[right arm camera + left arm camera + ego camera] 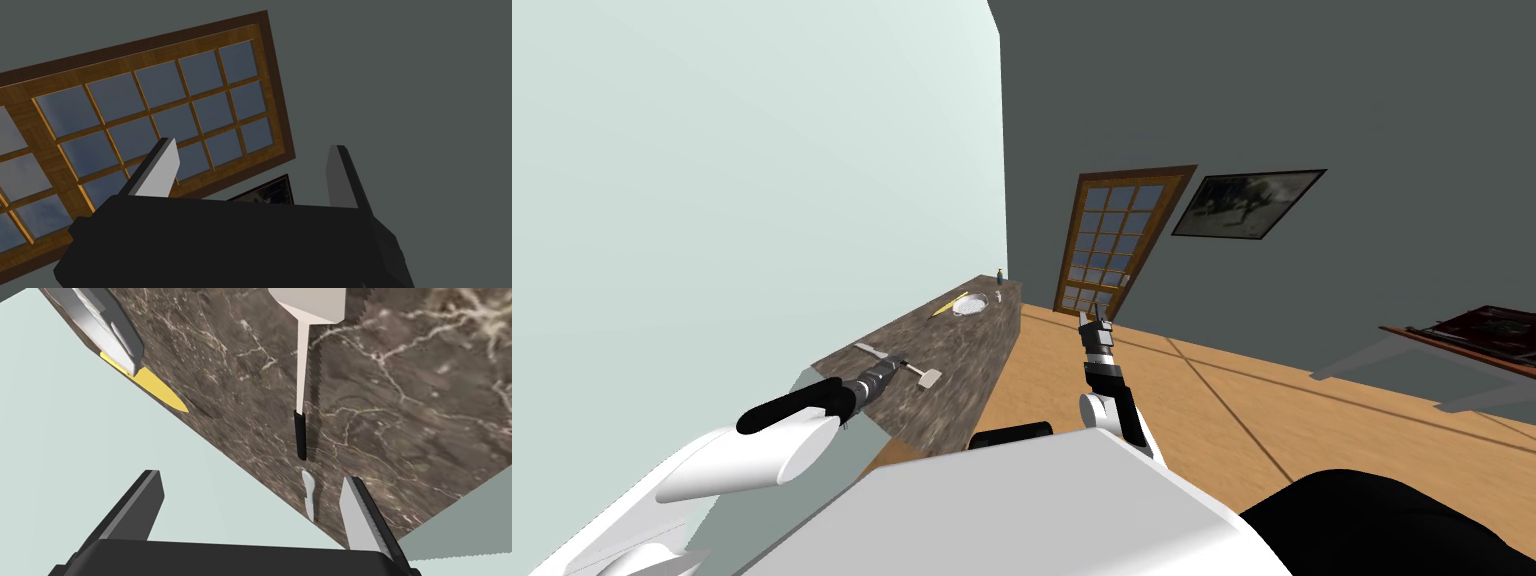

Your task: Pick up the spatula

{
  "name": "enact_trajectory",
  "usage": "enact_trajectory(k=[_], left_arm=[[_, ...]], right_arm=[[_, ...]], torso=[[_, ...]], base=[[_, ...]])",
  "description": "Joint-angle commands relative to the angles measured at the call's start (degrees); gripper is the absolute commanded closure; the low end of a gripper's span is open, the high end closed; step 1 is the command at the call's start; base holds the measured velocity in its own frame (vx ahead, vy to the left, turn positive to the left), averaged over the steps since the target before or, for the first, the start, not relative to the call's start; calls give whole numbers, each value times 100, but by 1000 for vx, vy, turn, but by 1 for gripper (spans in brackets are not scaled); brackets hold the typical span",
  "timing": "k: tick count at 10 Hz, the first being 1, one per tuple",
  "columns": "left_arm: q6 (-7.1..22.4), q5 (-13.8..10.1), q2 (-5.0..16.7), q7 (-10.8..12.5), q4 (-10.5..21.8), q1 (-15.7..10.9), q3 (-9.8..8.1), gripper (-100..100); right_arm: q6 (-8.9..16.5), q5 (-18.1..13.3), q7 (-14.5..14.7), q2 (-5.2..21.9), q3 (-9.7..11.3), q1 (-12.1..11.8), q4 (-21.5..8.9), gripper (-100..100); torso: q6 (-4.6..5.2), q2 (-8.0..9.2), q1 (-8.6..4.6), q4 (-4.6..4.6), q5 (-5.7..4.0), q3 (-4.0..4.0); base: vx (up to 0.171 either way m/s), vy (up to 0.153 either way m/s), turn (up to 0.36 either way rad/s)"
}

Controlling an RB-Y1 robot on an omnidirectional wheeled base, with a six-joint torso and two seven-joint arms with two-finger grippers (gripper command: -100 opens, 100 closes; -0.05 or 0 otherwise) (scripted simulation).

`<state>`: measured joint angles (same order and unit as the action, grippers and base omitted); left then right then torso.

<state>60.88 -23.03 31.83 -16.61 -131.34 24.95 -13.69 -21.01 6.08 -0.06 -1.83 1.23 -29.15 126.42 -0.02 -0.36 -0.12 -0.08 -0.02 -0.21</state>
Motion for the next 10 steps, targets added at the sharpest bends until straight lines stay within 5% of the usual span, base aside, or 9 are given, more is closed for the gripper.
enact_trajectory(k=[1,10], left_arm=[[286,37,7,-36,25,-61,34,-100],[1545,-148,256,-412,430,-195,6,-100]], right_arm=[[0,0,0,0,0,0,0,0],[0,0,0,0,0,0,0,0]], torso=[[0,0,0,0,0,0],[0,4,3,0,0,2]], base=[[84,-31,5],[77,-30,7]])
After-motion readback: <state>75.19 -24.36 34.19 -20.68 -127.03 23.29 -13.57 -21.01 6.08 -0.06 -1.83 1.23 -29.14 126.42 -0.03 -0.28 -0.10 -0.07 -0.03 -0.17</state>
